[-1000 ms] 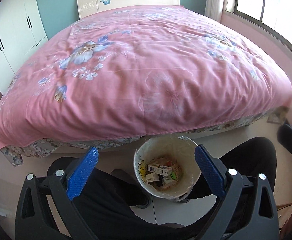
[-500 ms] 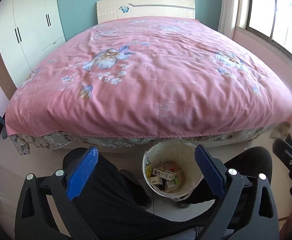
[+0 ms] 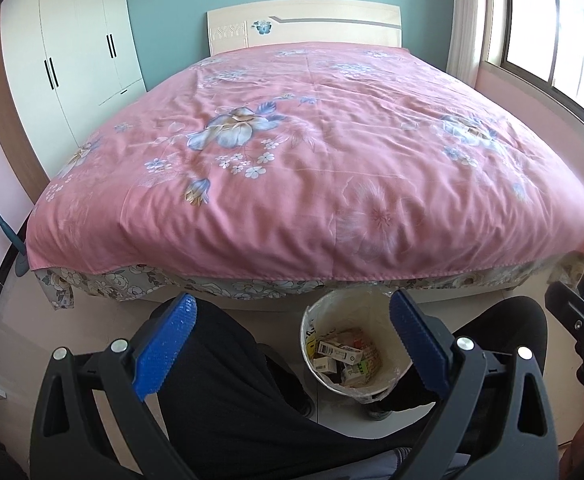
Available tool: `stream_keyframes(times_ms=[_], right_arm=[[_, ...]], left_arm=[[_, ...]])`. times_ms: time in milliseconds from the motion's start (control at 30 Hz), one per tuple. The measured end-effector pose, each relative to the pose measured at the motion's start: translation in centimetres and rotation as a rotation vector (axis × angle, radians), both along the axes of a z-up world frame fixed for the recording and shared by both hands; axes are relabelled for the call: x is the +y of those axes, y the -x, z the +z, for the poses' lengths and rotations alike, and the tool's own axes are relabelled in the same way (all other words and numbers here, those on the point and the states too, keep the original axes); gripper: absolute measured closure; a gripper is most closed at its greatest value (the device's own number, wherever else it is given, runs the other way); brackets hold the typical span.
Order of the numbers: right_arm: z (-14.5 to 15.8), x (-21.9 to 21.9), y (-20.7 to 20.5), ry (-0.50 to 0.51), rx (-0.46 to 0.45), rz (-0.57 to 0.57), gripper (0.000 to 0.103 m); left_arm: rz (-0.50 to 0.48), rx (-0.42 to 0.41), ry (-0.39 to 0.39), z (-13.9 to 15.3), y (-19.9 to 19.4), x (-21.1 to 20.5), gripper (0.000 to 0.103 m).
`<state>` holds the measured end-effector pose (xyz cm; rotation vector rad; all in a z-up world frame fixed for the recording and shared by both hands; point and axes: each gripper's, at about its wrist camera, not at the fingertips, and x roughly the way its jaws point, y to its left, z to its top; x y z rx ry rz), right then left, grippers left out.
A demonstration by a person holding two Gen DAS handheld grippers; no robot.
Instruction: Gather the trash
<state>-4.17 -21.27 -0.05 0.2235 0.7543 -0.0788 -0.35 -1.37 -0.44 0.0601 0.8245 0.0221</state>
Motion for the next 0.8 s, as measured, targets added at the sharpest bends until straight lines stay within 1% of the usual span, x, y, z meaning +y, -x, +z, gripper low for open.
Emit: stream_keyframes(times_ms=[533, 800], right_arm=[[0.14, 0.23, 0.12, 0.002, 0.000, 0.010, 0.012], [-0.22, 0.27, 0.06, -0.001, 0.005, 0.015, 0.012]], left_arm=[[0.000, -0.009, -0.001, 0.29, 0.13, 0.17, 0.004], [0.012, 0.002, 0.008, 0.36, -0.10, 0.43, 0.004]])
